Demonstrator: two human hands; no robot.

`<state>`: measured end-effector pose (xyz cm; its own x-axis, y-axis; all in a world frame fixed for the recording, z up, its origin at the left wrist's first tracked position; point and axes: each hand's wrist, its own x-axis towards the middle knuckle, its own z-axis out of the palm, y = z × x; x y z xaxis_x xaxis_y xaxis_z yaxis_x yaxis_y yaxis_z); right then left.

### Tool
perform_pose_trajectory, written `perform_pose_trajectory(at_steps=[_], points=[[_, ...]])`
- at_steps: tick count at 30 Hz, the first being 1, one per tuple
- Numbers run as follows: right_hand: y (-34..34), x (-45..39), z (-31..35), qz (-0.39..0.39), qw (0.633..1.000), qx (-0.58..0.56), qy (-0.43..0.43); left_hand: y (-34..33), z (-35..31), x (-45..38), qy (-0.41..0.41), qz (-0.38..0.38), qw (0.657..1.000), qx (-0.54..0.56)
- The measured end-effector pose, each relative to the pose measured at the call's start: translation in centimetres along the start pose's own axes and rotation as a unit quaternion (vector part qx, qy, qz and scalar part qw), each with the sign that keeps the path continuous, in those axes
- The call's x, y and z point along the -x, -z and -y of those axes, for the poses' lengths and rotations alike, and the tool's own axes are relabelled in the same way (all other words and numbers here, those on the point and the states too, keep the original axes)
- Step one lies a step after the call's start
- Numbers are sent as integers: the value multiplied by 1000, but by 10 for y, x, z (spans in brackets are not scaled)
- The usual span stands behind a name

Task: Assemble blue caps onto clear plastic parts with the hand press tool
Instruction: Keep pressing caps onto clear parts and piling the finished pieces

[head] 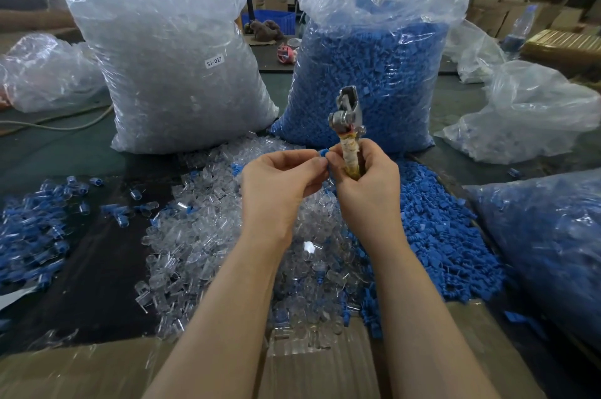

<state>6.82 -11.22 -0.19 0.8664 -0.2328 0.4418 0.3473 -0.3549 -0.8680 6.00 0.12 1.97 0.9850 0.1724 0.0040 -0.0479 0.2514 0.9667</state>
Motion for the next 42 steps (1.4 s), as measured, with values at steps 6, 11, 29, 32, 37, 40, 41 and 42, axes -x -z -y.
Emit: perform_pose_trajectory(at_steps=[6, 11, 29, 32, 37, 40, 41, 42], points=[[1, 0, 2, 13, 1000, 28, 5, -1, 2, 0, -63, -25, 996, -56], [3, -2, 4, 44, 999, 25, 3, 2, 4, -3, -100, -41, 988, -106], [35, -8, -4, 302, 946, 67, -94, 12, 3, -9, -120, -5, 991, -54], [35, -8, -5, 302, 946, 70, -91, 14, 4, -10, -121, 8, 991, -51], [33, -7, -4, 299, 946, 101, -72, 16, 4, -11, -117, 24, 992, -38], [33, -7, -4, 302, 945, 113, -65, 16, 4, -10, -114, 26, 993, -34], [33, -7, -4, 301, 945, 113, -65, 16, 4, -10, -114, 26, 993, -34], [33, -6, -5, 300, 945, 112, -65, 15, 4, -10, -113, 27, 993, -34]])
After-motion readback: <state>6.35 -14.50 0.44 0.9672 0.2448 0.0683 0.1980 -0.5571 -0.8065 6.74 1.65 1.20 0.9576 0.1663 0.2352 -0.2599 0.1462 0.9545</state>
